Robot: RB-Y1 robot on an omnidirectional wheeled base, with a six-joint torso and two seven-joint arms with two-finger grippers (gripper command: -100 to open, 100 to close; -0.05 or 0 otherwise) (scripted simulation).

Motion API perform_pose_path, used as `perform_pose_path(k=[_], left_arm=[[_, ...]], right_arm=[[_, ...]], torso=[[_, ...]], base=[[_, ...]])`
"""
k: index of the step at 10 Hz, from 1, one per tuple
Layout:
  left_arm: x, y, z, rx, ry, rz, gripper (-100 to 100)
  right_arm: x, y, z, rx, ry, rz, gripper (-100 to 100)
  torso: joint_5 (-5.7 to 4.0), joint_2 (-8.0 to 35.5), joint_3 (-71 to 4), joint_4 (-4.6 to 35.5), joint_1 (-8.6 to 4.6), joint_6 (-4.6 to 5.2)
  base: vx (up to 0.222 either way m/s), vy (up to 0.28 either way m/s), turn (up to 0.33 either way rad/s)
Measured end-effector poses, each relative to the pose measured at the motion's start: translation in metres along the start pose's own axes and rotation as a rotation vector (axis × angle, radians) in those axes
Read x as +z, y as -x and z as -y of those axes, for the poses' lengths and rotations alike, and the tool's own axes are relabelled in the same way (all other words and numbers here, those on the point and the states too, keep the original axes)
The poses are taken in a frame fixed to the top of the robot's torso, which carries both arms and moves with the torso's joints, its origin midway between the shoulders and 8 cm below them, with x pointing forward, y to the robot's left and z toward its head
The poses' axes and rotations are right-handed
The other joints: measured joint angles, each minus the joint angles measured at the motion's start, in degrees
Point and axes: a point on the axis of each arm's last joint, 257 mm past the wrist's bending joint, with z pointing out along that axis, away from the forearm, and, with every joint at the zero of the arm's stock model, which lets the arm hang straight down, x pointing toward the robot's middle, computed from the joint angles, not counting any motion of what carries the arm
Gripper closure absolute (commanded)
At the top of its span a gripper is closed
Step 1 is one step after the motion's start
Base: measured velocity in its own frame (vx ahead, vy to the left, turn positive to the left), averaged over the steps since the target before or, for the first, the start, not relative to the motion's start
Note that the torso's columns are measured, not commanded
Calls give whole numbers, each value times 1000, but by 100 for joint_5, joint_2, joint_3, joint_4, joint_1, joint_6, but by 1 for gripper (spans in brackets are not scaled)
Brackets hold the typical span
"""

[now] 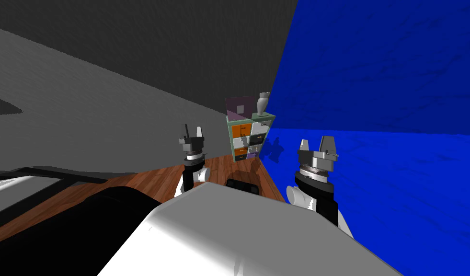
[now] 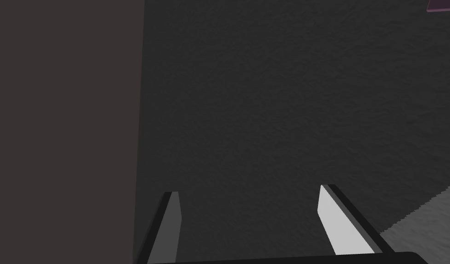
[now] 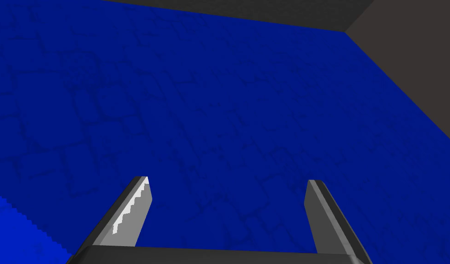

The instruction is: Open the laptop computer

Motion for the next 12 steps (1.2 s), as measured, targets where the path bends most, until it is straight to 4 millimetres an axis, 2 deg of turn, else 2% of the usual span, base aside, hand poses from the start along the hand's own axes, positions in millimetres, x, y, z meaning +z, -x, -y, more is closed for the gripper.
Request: perform_pose_path(k=[2,9,10,12], left_arm=[[0,0,0,0,0,0,0],[0,0,0,0,0,0,0],[0,0,0,0,0,0,-100],[6,-8,-3,13,8,-45,-100]], right_arm=[[0,0,0,0,0,0,0],[0,0,0,0,0,0,0],[0,0,0,0,0,0,0],[0,0,0,0,0,0,0]], torso=[[0,597,-1200,600,0,0],[0,3539,-7073,3537,0,0],[0,3962,-7919,3960,0,0],[0,4202,-8430,4203,1,0]], base=[[0,0,0],[0,0,0],[17,-2,16],[29,-5,22]])
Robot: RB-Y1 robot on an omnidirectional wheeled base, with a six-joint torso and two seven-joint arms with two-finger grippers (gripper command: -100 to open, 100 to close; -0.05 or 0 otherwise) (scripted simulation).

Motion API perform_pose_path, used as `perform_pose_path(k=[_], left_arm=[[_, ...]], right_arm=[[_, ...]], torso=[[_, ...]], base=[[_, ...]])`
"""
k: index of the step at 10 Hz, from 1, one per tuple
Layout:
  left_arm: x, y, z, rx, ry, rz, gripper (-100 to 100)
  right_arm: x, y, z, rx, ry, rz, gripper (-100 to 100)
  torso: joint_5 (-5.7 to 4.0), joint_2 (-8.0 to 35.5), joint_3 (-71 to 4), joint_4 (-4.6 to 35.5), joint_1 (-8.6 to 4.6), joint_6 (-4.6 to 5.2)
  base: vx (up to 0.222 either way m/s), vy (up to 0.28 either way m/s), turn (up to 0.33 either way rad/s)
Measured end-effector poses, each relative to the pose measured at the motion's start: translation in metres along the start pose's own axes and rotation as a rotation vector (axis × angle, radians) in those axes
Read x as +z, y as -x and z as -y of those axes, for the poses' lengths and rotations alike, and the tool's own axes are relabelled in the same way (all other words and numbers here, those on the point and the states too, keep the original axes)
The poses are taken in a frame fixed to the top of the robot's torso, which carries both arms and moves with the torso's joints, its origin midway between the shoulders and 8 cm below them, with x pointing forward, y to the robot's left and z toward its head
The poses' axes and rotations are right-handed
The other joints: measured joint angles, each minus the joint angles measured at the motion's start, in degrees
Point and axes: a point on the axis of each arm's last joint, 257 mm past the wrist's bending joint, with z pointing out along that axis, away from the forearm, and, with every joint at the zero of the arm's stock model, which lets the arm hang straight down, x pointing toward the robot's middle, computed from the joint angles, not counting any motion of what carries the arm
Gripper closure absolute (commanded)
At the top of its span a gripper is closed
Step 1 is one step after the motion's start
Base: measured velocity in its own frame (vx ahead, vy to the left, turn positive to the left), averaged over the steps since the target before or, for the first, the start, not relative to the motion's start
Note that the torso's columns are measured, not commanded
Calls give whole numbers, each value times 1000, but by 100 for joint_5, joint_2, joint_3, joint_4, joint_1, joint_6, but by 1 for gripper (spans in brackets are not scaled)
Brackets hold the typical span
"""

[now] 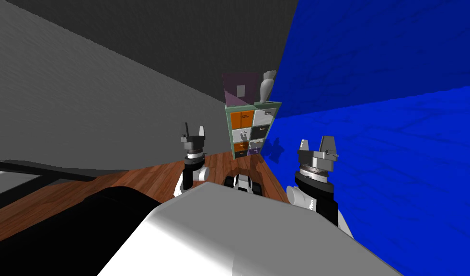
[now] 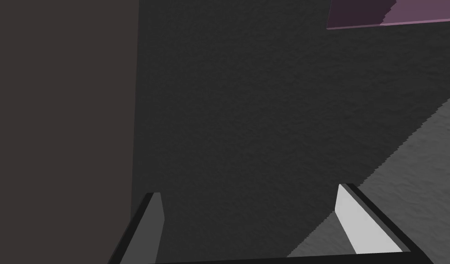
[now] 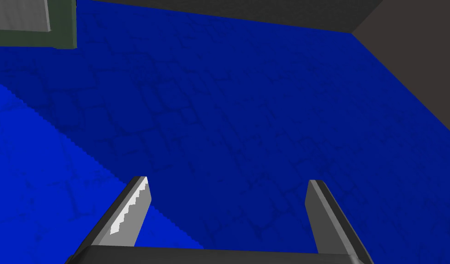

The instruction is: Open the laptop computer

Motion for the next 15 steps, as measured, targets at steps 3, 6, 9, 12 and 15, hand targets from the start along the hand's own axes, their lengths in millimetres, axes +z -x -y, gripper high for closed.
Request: perform_pose_path(k=[3,6,9,12,15], left_arm=[[13,-11,-7,34,20,-57,-100],[27,-16,-12,65,30,-87,-100],[40,-19,-17,99,45,-104,-100],[57,-24,-19,143,48,-118,-100],[74,-27,-21,186,58,-122,-100]], right_arm=[[0,0,0,0,0,0,0],[0,0,0,0,0,0,0],[0,0,0,0,0,0,0],[0,0,0,0,0,0,0],[0,0,0,0,0,0,0]], torso=[[0,26,-28,24,-1,0],[-1,30,-25,27,-1,0],[0,25,-29,24,-1,0],[0,23,-29,25,-1,0],[0,30,-26,26,0,0]], base=[[44,-6,22],[33,-6,17],[43,-10,29],[52,-10,23],[41,-6,20]])
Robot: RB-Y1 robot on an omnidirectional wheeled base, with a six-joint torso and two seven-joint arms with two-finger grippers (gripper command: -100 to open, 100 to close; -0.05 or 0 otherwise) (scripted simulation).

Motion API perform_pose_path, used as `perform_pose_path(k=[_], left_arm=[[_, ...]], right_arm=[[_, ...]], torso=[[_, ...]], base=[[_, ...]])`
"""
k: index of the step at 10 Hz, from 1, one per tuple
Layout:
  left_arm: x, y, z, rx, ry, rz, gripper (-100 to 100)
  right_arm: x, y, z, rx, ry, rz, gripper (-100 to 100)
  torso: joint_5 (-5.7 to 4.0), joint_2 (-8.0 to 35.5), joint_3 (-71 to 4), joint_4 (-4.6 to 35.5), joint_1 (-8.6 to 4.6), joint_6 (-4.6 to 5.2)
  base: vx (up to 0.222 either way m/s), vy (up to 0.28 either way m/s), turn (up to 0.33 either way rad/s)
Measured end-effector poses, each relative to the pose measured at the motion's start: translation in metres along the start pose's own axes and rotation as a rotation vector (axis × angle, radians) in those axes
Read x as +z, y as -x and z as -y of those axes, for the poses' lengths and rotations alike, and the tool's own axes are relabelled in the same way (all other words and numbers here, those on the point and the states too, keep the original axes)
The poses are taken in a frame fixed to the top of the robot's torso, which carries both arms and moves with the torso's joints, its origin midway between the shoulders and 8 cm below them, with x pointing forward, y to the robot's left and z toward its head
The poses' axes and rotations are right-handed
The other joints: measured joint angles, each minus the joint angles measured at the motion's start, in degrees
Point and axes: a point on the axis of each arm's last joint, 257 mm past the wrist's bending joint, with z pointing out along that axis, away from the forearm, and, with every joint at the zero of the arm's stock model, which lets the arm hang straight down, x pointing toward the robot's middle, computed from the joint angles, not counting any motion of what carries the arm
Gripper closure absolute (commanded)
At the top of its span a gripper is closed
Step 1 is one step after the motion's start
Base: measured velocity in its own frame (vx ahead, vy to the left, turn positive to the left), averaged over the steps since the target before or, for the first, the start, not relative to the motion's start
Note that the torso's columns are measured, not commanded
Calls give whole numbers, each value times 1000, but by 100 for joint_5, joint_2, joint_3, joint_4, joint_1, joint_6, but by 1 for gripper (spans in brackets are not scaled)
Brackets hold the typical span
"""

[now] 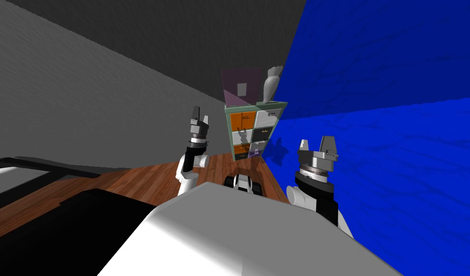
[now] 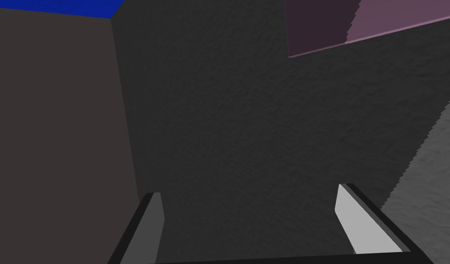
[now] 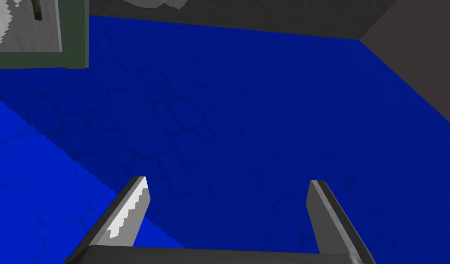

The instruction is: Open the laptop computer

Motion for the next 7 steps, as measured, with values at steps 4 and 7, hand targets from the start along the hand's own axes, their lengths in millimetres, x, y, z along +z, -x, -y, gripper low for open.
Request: perform_pose_path(k=[4,7], left_arm=[[22,2,-1,51,13,3,-100],[36,4,3,84,25,9,-100]], right_arm=[[0,0,0,0,0,0,0],[0,0,0,0,0,0,0]], torso=[[0,-11,-6,-2,1,0],[-1,-3,-1,1,-1,0]], base=[[50,-9,33],[46,-10,23]])
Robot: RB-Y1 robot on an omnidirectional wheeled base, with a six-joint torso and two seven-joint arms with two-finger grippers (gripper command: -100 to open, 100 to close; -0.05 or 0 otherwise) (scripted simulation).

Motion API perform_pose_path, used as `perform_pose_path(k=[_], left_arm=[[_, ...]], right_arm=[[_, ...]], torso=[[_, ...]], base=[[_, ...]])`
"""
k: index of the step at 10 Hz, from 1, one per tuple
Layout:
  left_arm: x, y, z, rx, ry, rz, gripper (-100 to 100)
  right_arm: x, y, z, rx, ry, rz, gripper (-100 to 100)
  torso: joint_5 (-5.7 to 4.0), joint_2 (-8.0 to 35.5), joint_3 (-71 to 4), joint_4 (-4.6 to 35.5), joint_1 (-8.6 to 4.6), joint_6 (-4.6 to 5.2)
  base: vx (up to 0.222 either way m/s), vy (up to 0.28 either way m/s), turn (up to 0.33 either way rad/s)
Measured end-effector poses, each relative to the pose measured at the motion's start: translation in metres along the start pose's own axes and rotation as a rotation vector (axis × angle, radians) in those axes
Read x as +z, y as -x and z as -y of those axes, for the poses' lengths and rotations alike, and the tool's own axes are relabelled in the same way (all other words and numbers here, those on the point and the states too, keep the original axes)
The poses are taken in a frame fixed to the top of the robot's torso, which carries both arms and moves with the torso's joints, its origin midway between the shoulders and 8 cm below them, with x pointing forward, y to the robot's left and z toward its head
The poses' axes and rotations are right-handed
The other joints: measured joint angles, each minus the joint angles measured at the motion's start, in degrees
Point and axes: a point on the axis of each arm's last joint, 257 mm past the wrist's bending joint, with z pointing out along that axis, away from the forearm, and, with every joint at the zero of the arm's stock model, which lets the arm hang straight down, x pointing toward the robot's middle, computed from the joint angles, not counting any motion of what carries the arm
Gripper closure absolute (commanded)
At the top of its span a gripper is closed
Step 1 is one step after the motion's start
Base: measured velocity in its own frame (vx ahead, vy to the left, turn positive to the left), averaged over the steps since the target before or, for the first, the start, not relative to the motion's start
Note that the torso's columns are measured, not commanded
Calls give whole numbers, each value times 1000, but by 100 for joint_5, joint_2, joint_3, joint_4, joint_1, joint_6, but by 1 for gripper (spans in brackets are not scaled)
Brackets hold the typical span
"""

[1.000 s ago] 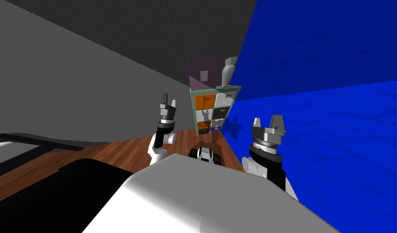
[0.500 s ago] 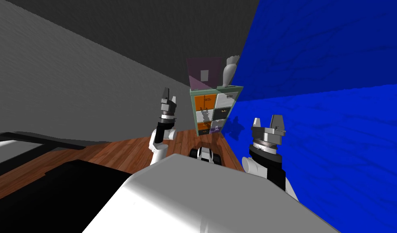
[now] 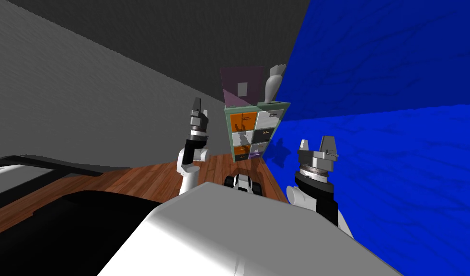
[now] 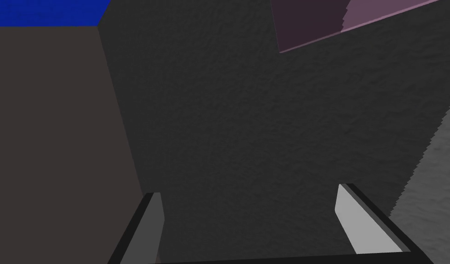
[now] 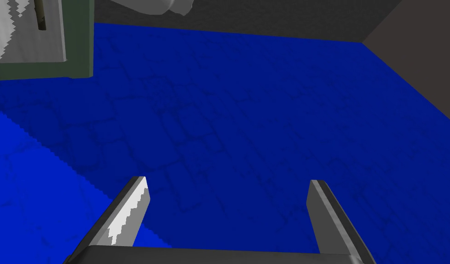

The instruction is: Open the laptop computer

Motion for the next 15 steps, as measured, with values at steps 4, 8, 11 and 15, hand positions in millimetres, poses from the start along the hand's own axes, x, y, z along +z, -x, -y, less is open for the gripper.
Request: perform_pose_path(k=[4,8,11,15], left_arm=[[19,4,1,47,23,13,-100],[38,11,7,93,43,33,-100],[52,17,10,120,59,48,-100],[67,24,15,153,84,71,-100]], right_arm=[[0,0,0,0,0,0,0],[0,0,0,0,0,0,0],[0,0,0,0,0,0,0],[0,0,0,0,0,0,0]], torso=[[1,8,4,1,1,0],[1,-3,-2,-1,2,0],[0,-3,-2,-1,-1,0],[0,-4,-4,-2,1,1]], base=[[47,-14,29],[45,-10,26],[47,-12,23],[43,-10,19]])
